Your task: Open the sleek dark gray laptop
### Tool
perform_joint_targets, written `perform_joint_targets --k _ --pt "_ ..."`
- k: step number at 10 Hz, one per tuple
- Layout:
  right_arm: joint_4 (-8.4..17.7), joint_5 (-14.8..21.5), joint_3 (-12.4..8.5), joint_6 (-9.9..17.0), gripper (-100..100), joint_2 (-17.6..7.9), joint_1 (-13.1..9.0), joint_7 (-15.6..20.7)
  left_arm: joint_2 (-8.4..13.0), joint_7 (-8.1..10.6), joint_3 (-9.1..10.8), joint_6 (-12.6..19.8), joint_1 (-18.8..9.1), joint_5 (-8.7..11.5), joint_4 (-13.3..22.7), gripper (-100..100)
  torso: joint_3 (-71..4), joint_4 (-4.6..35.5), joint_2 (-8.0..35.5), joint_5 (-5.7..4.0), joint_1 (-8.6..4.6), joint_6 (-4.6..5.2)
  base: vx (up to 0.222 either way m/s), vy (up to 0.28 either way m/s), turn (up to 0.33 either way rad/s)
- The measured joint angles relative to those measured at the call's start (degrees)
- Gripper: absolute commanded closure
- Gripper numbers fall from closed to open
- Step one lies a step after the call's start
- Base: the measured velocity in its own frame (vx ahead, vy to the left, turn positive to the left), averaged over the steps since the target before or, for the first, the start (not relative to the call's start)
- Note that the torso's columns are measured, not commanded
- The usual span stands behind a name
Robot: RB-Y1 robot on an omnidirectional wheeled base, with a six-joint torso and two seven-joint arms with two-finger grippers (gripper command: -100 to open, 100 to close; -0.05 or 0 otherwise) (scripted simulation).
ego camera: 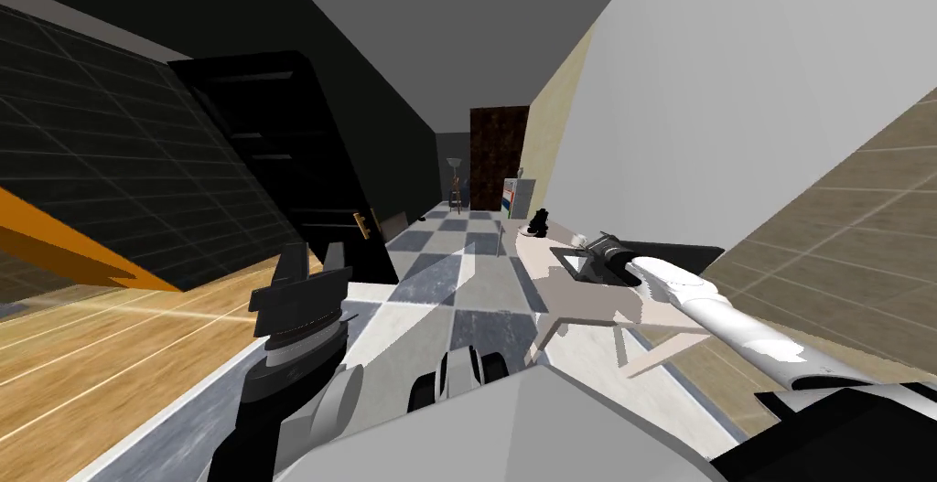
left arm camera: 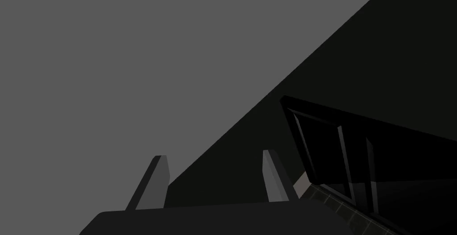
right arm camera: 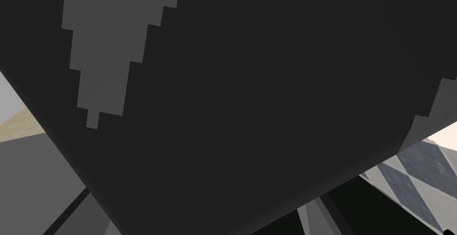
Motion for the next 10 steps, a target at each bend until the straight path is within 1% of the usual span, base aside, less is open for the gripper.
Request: perform_joint_targets --k 1,2,3,4,5,6,7,8,9,10 --pt "0.29 -0.89 0.53 1.08 -100 -1.13 0.99 -0.48 0.0 0.0 0.01 0.0 0.01 0.0 0.0 0 -0.06 0.0 -0.1 0.04 -0.08 0.03 -0.193 -0.02 0.396" --pt "1.18 -1.55 1.26 3.03 -100 -1.81 1.13 -1.14 0.0 0.0 0.0 0.0 0.0 0.0 0.0 0 -0.11 -0.05 -0.17 -0.02 -0.14 -0.07 -0.139 -0.008 0.188" --pt "2.01 -1.41 0.58 3.46 -100 -1.69 1.39 -1.24 0.01 0.0 0.01 0.0 0.02 0.0 0.0 0 -0.21 -0.09 -0.35 -0.02 -0.15 0.05 -0.133 0.02 0.291" --pt "3.62 -1.12 -0.07 3.47 -100 -1.54 1.0 -1.17 0.0 0.0 0.01 0.0 0.01 0.0 0.0 0 -0.24 -0.11 -0.37 0.01 -0.03 -0.09 -0.101 0.013 0.199" --pt "5.24 -1.04 -0.14 3.4 -100 -1.69 0.37 -1.16 0.01 0.0 0.01 0.0 0.03 0.0 -0.01 0 -0.25 -0.11 -0.4 0.02 -0.06 -0.01 -0.033 0.001 0.018" --pt "5.42 -1.04 -0.13 3.37 100 -1.72 0.31 -1.16 0.01 0.0 0.02 -0.01 0.04 0.0 -0.01 0 -0.29 -0.12 -0.46 0.0 -0.11 0.01 0.094 -0.011 -0.363" --pt "4.7 -1.15 0.69 3.02 100 -1.75 -0.19 -1.11 0.01 0.0 0.03 -0.01 0.06 0.0 -0.02 0 -0.39 -0.14 -0.62 0.05 -0.16 0.19 0.143 -0.002 -0.238" --pt "3.68 -1.45 0.94 3.08 100 -2.0 0.32 -1.19 0.01 0.0 0.02 -0.01 0.06 0.0 -0.02 0 -0.35 -0.17 -0.55 -0.01 -0.11 -0.03 0.18 -0.013 -0.365" --pt "2.39 -0.99 0.59 2.27 100 -1.43 0.48 -0.94 0.01 0.0 0.03 -0.02 0.07 0.0 -0.02 0 -0.28 -0.13 -0.45 -0.05 -0.22 0.13 0.135 -0.002 -0.205" --pt "1.47 -0.89 0.56 1.83 100 -1.26 0.68 -0.76 0.01 0.0 0.02 -0.01 0.05 0.0 -0.02 0 -0.13 -0.09 -0.2 -0.11 -0.27 -0.06 0.134 -0.008 -0.298"
